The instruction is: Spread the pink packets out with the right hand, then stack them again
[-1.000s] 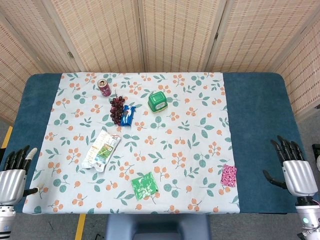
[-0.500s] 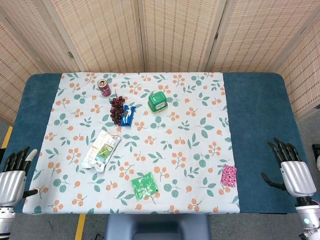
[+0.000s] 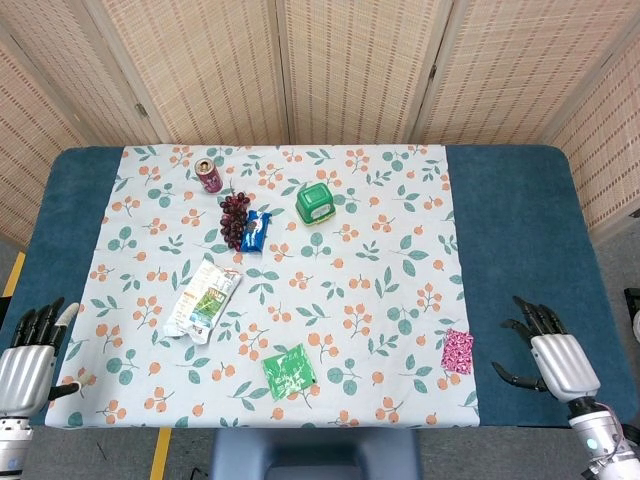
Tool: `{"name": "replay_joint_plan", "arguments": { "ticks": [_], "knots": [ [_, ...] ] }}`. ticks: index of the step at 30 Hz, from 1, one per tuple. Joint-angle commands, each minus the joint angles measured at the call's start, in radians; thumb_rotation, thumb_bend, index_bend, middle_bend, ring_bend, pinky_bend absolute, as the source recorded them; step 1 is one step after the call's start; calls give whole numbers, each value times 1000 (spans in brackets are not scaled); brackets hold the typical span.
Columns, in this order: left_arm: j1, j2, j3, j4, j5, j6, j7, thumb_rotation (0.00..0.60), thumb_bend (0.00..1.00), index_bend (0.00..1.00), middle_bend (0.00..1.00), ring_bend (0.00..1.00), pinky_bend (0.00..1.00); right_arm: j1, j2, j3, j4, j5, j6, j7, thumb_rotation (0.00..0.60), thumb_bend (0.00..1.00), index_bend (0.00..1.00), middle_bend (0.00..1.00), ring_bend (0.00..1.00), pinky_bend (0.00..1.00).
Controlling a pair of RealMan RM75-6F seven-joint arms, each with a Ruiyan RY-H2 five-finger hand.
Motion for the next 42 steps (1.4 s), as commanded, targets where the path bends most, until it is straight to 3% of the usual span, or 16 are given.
{"name": "replay_joint_plan", "arguments": {
  "ticks": [1,12,27,42],
  "knots": [
    [1,0,3,-1,4,0,-2,600,169,117,0,0,0,29,-25,-16,24,22,-73,12,275,316,252,0,0,0],
    [8,-2,12,-5,16,3,-8,600,169,140,0,9,0,81,-113,-37,121,38,-195,59,274,312,254,0,0,0],
    [8,-8,16,4,22,-4,-23,600,168,140,0,27,0,108,-196,-48,214,47,-241,69,274,312,257,0,0,0],
    [5,-22,13,30,13,-16,-42,600,169,139,0,29,0,138,-234,-40,220,69,-271,7,273,312,266,0,0,0]
  ]
}}
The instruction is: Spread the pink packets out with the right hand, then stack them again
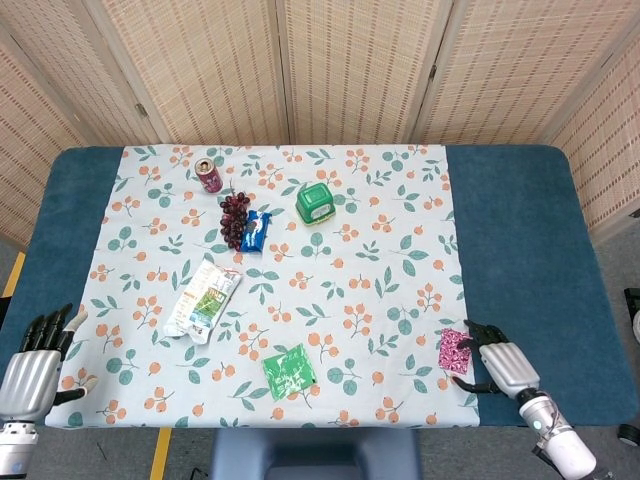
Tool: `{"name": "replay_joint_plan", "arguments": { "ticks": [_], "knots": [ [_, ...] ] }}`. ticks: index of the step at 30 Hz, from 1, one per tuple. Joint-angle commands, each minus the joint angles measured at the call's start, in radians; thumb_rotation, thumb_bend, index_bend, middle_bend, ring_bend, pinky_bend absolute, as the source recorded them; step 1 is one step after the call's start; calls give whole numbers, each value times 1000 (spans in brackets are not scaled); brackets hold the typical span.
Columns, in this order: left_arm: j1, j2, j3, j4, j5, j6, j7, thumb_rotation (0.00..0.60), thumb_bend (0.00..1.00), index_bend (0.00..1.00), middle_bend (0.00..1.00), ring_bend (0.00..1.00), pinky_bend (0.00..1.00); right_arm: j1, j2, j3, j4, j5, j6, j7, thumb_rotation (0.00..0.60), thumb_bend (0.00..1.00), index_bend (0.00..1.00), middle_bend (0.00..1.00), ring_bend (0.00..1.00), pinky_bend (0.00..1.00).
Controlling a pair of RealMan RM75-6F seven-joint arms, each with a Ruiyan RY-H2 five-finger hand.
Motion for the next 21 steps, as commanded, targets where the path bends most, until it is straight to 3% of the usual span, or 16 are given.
{"name": "replay_joint_plan", "arguments": {
  "ticks": [1,21],
  "knots": [
    [0,-1,0,4,-2,-2,-3,600,169,139,0,29,0,9,-7,5,-6,3,-6,-10,273,312,266,0,0,0],
    [-5,-9,2,67,-1,-20,-71,600,169,141,0,28,0,96,-81,49,-50,18,-45,-89,273,312,266,0,0,0]
  ]
}}
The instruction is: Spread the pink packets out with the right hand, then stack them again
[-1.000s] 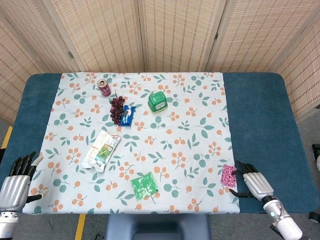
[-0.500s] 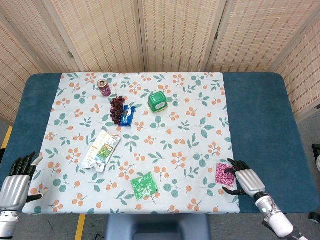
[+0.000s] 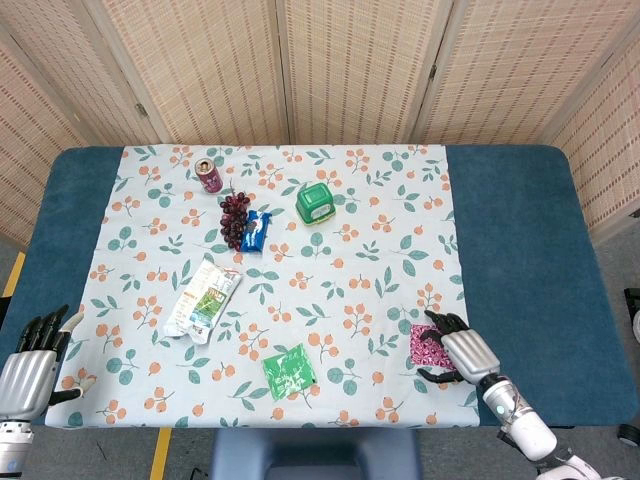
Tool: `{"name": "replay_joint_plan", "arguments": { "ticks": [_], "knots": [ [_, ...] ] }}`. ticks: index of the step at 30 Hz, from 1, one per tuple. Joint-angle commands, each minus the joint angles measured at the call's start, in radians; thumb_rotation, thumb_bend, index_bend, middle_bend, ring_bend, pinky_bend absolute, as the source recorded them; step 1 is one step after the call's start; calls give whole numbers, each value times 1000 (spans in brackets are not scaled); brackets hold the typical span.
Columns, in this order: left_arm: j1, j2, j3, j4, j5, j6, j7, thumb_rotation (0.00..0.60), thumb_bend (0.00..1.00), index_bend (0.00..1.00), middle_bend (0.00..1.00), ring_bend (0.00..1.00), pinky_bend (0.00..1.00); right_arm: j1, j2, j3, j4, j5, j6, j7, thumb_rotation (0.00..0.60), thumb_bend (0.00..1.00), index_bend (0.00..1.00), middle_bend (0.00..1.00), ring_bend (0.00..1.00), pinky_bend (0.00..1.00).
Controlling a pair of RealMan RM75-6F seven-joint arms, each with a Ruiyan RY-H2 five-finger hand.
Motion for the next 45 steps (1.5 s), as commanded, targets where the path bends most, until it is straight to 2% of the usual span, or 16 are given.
{"name": "replay_joint_plan", "arguments": {
  "ticks": [1,9,17,31,45],
  "knots": [
    [-2,0,-2,5,1,-1,-6,600,168,141,0,28,0,9,-7,4,-8,4,-4,-11,272,312,266,0,0,0],
    [-7,2,-2,9,15,4,-18,600,169,144,0,28,0,-13,38,-25,-53,-16,46,-15,272,312,266,0,0,0],
    [-2,3,2,3,14,7,-12,600,169,144,0,28,0,-59,80,-66,-32,-12,81,4,271,312,266,0,0,0],
    [0,3,2,-1,10,8,-3,600,169,144,0,29,0,-35,31,-56,25,-7,39,19,274,312,265,0,0,0],
    [-2,-11,3,27,4,-5,-20,600,168,144,0,29,0,9,-15,-36,-1,-17,12,-18,272,312,265,0,0,0]
  ]
}}
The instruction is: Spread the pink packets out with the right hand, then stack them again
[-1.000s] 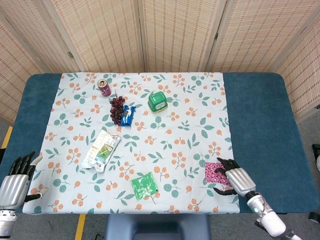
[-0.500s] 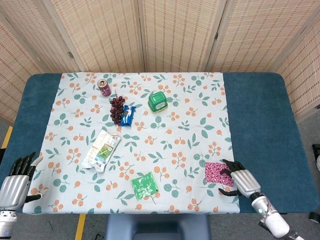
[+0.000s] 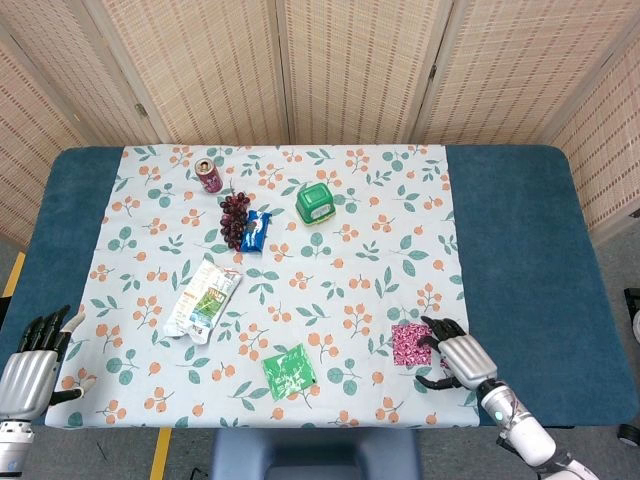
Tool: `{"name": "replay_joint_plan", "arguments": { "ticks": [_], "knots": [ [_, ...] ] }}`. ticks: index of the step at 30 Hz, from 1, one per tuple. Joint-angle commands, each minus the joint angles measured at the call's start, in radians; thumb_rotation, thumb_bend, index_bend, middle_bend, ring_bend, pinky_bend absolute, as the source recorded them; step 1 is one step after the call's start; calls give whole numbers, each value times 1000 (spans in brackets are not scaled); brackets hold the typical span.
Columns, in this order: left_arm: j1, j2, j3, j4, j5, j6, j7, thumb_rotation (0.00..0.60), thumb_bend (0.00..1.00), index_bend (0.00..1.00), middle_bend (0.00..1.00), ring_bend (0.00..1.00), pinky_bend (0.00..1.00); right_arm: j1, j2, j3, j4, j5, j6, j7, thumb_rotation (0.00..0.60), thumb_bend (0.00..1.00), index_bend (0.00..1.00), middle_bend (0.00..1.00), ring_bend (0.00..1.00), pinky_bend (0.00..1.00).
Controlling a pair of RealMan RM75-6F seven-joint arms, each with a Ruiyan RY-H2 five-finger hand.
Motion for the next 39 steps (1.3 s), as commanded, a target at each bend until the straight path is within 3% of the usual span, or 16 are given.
{"name": "replay_joint_plan", "arguments": {
  "ticks": [1,39],
  "knots": [
    [0,-3,1,6,-3,-4,-5,600,168,144,0,28,0,11,-11,6,-5,1,-8,-12,272,312,265,0,0,0],
    [4,-11,2,22,-7,-5,-14,600,169,141,0,29,0,73,-54,10,-20,-23,-23,-5,272,312,265,0,0,0]
  ]
}}
